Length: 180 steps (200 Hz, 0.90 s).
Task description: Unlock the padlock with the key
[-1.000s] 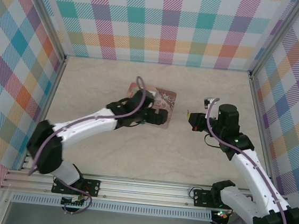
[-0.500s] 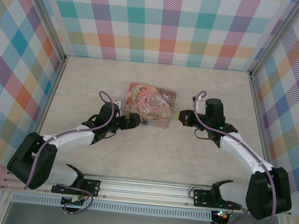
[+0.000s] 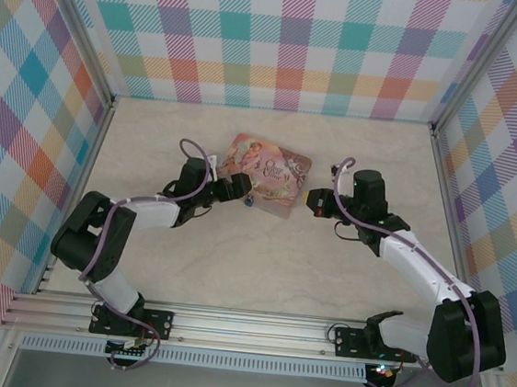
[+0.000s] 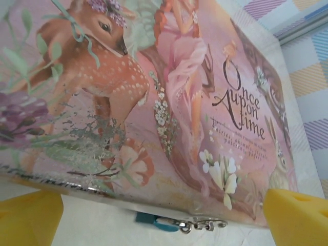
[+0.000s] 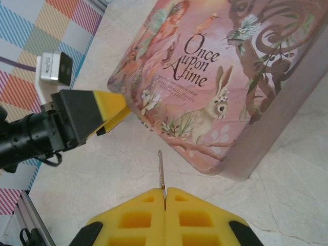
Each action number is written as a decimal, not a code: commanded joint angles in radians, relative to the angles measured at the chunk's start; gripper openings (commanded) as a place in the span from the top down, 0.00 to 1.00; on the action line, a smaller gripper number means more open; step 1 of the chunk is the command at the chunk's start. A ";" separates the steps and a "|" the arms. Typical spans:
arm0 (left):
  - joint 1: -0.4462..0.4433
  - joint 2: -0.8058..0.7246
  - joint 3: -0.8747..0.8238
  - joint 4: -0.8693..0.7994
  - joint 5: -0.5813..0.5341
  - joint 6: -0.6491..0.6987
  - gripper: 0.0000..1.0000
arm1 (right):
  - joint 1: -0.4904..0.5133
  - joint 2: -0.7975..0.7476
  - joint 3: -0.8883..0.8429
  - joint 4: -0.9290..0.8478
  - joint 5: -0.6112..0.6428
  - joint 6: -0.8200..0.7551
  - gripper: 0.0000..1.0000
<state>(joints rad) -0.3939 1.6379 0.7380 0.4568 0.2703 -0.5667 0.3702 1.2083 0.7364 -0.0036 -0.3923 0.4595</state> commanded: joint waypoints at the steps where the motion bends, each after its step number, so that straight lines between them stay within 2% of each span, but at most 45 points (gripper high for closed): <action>1: 0.015 0.022 0.009 0.145 0.064 0.062 0.00 | 0.004 -0.030 -0.013 0.006 0.006 -0.010 1.00; 45: 0.015 0.021 -0.109 0.273 0.163 0.105 0.00 | 0.004 -0.053 -0.026 0.006 0.003 -0.038 1.00; 102: 0.013 0.131 -0.093 0.365 0.254 0.085 0.00 | 0.004 -0.058 -0.029 0.011 -0.003 -0.056 0.99; 180: 0.000 0.243 -0.072 0.430 0.274 0.068 0.00 | 0.004 -0.052 -0.029 0.012 -0.005 -0.062 0.99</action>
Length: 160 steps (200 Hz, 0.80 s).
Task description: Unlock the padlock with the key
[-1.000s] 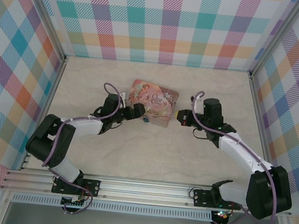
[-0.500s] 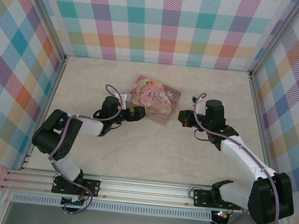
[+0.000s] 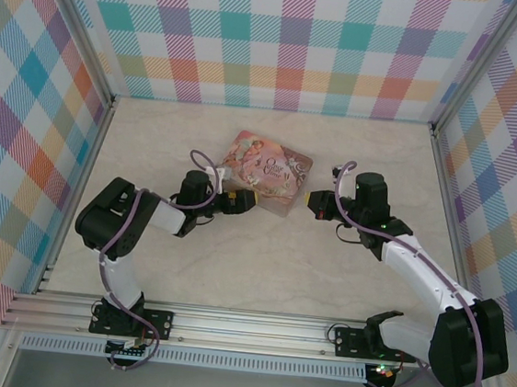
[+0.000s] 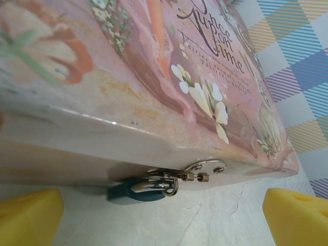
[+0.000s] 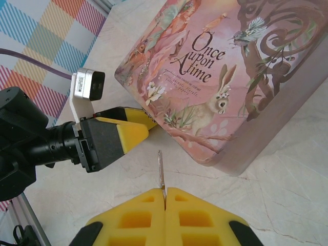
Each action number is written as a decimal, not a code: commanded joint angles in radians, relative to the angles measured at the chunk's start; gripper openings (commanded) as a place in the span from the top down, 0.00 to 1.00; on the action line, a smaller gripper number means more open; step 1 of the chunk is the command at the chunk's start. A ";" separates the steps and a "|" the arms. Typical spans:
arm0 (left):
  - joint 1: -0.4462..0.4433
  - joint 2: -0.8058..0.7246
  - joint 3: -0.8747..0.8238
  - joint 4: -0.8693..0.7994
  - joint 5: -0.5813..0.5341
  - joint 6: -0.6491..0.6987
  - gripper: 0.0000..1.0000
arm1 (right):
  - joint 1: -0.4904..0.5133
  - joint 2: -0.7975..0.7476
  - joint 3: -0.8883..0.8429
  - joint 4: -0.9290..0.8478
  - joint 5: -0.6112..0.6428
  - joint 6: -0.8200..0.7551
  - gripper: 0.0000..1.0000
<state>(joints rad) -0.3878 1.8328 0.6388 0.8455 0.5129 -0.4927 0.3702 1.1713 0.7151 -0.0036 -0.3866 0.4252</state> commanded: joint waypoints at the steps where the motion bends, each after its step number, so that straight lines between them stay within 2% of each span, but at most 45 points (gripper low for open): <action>1: -0.006 0.049 0.028 0.042 0.033 -0.006 0.00 | 0.004 -0.016 -0.008 0.013 -0.010 -0.028 0.99; 94: -0.040 0.097 0.044 0.078 0.055 0.000 0.03 | 0.004 -0.025 -0.022 0.014 -0.015 -0.032 0.99; 160: -0.060 0.101 0.051 0.092 0.066 -0.027 0.14 | 0.004 -0.027 -0.033 0.026 -0.019 -0.031 0.99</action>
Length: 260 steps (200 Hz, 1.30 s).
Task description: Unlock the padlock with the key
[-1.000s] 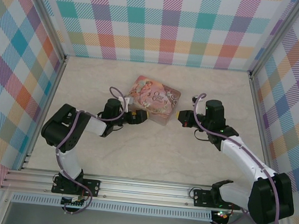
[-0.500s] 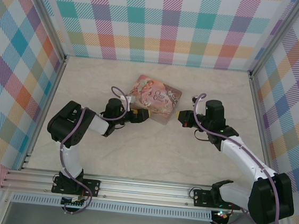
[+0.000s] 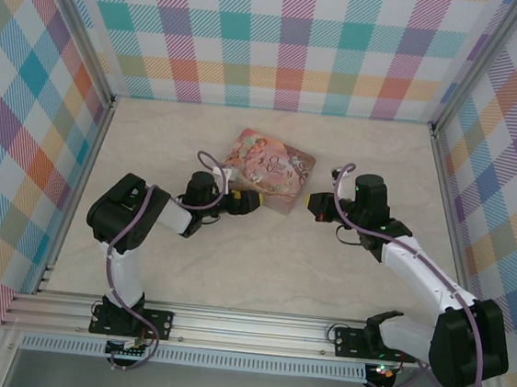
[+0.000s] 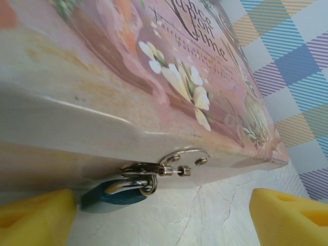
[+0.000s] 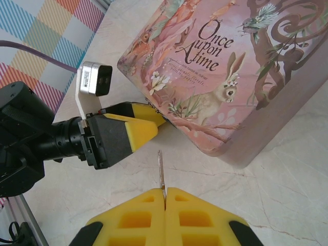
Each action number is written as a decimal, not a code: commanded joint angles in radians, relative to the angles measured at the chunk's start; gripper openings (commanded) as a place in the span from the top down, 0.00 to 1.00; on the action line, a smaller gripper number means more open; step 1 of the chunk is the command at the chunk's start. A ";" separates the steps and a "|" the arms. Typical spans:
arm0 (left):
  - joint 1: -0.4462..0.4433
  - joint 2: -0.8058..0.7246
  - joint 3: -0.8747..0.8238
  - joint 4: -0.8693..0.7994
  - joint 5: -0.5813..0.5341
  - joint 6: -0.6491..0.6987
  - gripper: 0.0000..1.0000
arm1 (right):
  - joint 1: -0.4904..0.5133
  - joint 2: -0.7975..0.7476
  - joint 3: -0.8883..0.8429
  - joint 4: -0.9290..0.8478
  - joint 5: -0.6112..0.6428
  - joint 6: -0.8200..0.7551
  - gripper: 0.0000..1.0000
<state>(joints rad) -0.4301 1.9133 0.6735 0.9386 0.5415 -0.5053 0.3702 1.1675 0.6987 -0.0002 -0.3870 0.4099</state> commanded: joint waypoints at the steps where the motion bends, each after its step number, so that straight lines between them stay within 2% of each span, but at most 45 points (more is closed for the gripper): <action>1: -0.019 0.021 0.017 -0.001 0.036 -0.014 0.14 | 0.004 -0.023 -0.016 0.023 -0.019 -0.016 0.99; 37: -0.025 0.011 0.011 -0.031 -0.026 -0.002 0.17 | 0.004 -0.032 -0.025 0.026 -0.016 -0.014 0.99; 87: -0.058 -0.019 0.039 -0.154 -0.137 0.105 0.24 | 0.004 -0.057 -0.036 0.019 0.000 -0.016 0.98; 150: -0.059 -0.013 0.070 -0.168 -0.179 0.134 0.36 | 0.004 -0.066 -0.039 0.013 0.005 -0.019 0.98; 230: -0.059 -0.020 0.084 -0.177 -0.207 0.153 0.43 | 0.004 -0.072 -0.042 0.015 0.004 -0.017 0.98; 260: -0.059 -0.025 0.086 -0.184 -0.218 0.161 0.49 | 0.004 -0.075 -0.043 0.016 0.004 -0.017 0.98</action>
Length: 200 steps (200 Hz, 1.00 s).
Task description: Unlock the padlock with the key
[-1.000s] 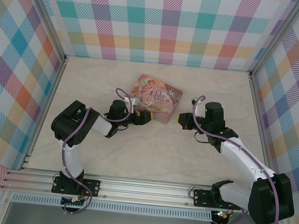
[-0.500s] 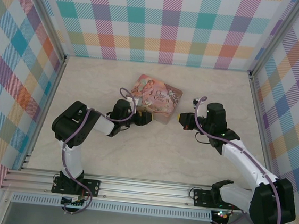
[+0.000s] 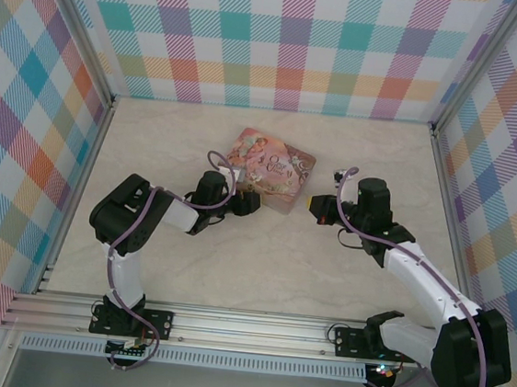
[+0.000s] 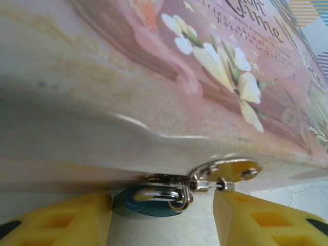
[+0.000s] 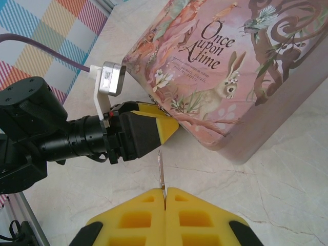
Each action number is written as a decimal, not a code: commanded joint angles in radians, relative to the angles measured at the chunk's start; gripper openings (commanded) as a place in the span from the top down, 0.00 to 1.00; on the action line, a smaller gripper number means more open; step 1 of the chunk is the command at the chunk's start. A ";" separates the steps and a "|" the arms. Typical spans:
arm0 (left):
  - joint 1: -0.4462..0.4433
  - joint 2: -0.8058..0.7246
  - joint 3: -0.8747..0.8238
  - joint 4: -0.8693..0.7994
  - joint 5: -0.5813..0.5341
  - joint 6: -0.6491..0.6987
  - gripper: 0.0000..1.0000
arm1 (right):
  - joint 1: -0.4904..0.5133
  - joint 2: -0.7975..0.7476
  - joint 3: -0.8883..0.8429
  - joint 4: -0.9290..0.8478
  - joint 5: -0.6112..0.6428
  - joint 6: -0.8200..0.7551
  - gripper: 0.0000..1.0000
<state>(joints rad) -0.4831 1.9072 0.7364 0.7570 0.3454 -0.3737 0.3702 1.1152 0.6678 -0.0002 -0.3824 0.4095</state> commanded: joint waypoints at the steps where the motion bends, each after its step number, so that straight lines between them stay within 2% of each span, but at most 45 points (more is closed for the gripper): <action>1: -0.006 -0.019 0.024 -0.002 -0.021 0.030 0.49 | 0.004 -0.023 -0.012 0.016 0.000 -0.017 0.98; 41: -0.008 -0.037 0.016 -0.020 -0.034 0.046 0.63 | 0.004 -0.029 -0.016 0.015 0.000 -0.018 0.98; 108: -0.014 -0.078 0.018 -0.067 -0.042 0.047 0.68 | 0.004 -0.031 -0.022 0.011 0.000 -0.022 0.98; 153: -0.047 -0.147 0.028 -0.175 -0.062 -0.019 0.70 | 0.004 -0.031 -0.048 0.011 -0.003 -0.048 0.98; 200: -0.064 -0.177 0.020 -0.195 -0.054 -0.107 0.75 | 0.035 -0.015 -0.079 0.025 -0.002 -0.095 0.98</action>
<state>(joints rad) -0.5377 1.7836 0.7376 0.5518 0.2859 -0.4171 0.3817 1.1023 0.6056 -0.0002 -0.3813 0.3679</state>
